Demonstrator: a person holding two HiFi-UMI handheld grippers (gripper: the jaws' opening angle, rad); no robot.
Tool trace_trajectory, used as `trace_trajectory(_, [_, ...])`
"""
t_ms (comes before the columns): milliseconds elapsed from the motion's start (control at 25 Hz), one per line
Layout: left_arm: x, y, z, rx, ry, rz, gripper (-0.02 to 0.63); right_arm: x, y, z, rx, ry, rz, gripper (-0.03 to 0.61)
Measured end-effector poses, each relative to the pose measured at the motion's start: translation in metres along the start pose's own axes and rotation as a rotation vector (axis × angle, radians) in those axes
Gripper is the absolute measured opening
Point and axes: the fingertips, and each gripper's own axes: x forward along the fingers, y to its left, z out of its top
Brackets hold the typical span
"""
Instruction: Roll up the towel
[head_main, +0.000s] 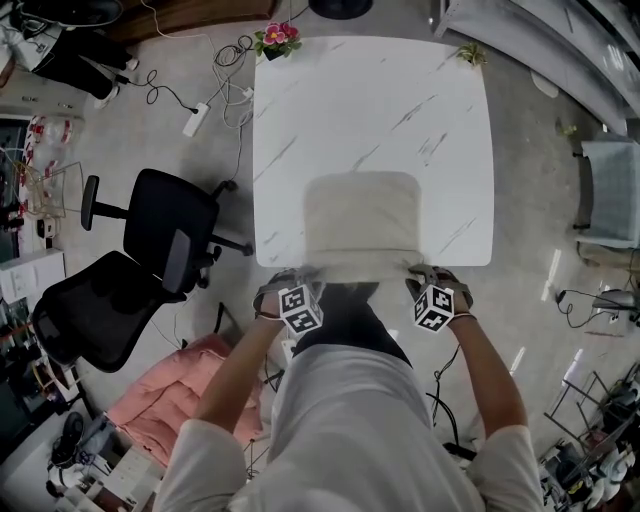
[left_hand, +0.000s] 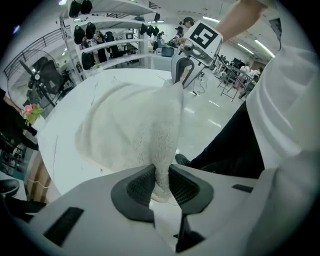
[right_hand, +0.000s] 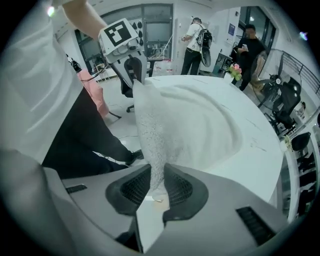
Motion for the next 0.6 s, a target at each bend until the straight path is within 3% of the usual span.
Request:
trace_trajectory(160, [-0.009,0.011,0.007,-0.014,0.015,-0.112,0.1,-0.007,-0.019,0.007,0.029,0.013,0.073,0.098])
trace_trajectory(320, [-0.014,0.033,0.017,-0.017,0.024,-0.167,0.101,-0.01,-0.043,0.015,0.055,0.025,0.129,0.104])
trace_trajectory(600, [-0.015,0.08,0.029,-0.009,0.03,-0.088,0.115,-0.005,-0.085,0.028,0.063,0.034,0.099,0.107])
